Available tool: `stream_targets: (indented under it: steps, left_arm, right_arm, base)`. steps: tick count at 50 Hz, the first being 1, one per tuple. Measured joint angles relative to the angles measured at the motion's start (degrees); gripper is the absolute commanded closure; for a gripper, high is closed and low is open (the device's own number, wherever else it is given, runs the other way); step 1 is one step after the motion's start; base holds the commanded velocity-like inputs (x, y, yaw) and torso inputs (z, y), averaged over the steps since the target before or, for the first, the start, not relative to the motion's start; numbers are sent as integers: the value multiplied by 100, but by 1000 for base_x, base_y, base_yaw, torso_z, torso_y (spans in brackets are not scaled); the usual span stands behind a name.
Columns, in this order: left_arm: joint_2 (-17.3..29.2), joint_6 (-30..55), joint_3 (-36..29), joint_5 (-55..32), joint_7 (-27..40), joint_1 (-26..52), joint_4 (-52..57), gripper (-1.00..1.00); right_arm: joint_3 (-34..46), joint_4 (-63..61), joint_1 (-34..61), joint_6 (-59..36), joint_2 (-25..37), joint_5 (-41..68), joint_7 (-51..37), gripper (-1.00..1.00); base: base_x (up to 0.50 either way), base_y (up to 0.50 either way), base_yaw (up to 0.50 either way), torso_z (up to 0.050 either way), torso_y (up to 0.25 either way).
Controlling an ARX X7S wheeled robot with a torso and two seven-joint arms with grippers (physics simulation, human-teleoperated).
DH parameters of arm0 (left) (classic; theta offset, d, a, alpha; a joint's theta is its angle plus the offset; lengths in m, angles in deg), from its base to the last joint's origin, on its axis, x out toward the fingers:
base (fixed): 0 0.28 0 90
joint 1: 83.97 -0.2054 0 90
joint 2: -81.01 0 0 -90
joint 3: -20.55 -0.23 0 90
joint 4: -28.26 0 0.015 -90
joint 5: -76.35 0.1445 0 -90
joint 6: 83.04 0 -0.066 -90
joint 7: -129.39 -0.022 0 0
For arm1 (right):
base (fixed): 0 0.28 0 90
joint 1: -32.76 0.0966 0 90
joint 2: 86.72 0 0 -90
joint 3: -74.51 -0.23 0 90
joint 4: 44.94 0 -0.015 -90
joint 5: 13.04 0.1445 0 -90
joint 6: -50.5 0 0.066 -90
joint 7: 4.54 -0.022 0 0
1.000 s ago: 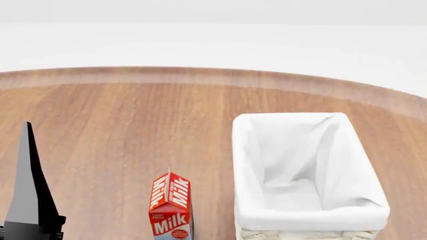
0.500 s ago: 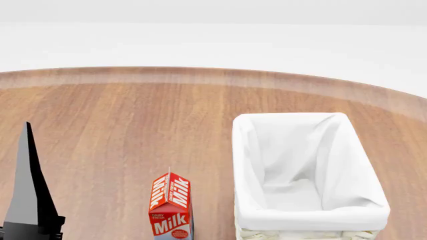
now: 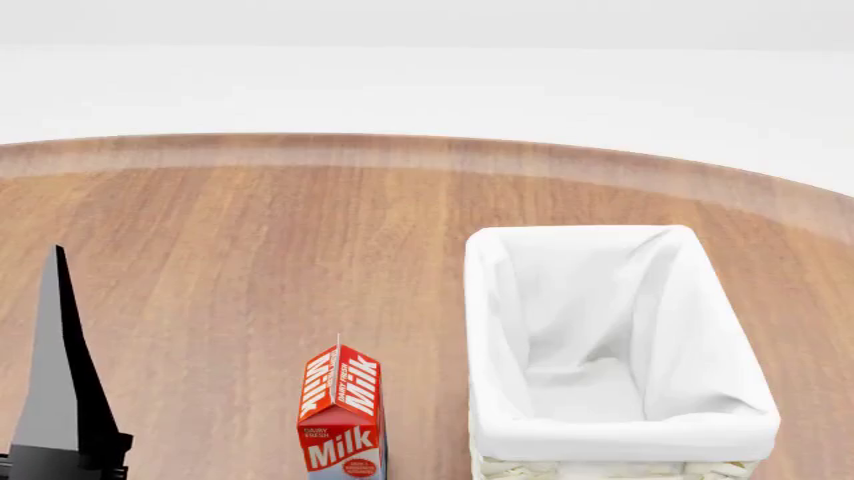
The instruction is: Pick up the alphabet soup and the tomato sauce, and put them in the basket.
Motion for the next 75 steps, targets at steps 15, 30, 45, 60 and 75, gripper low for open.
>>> stream_targets:
  steps: [15, 30, 45, 60, 75]
  left_arm:
    - [20, -52, -10, -15, 29, -21, -39, -100]
    - [37, -49, -22, -28, 49, -16, -48, -100]
    - [59, 8, -22, -40, 58, 5, -1, -100]
    - [77, 2, -26, -46, 76, 5, 0, -100]
    - [87, -63, -54, -53, 110, -16, -63, -100]
  right_arm:
    - [143, 220, 18, 98, -89, -194, 162, -100]
    - [230, 493, 45, 228, -169, -357, 334, -100]
    - [320, 794, 79, 363, -254, -526, 505, -100]
    - [433, 1007, 85, 466, -327, -663, 646, -100]
    - [519, 1176, 111, 546, -391, -759, 744, -100]
  base:
    - [0, 0, 0, 0, 0]
    - [0, 0, 0, 0, 0]
    - [0, 0, 0, 0, 0]
    - [0, 0, 0, 0, 0]
    - [0, 0, 0, 0, 0]
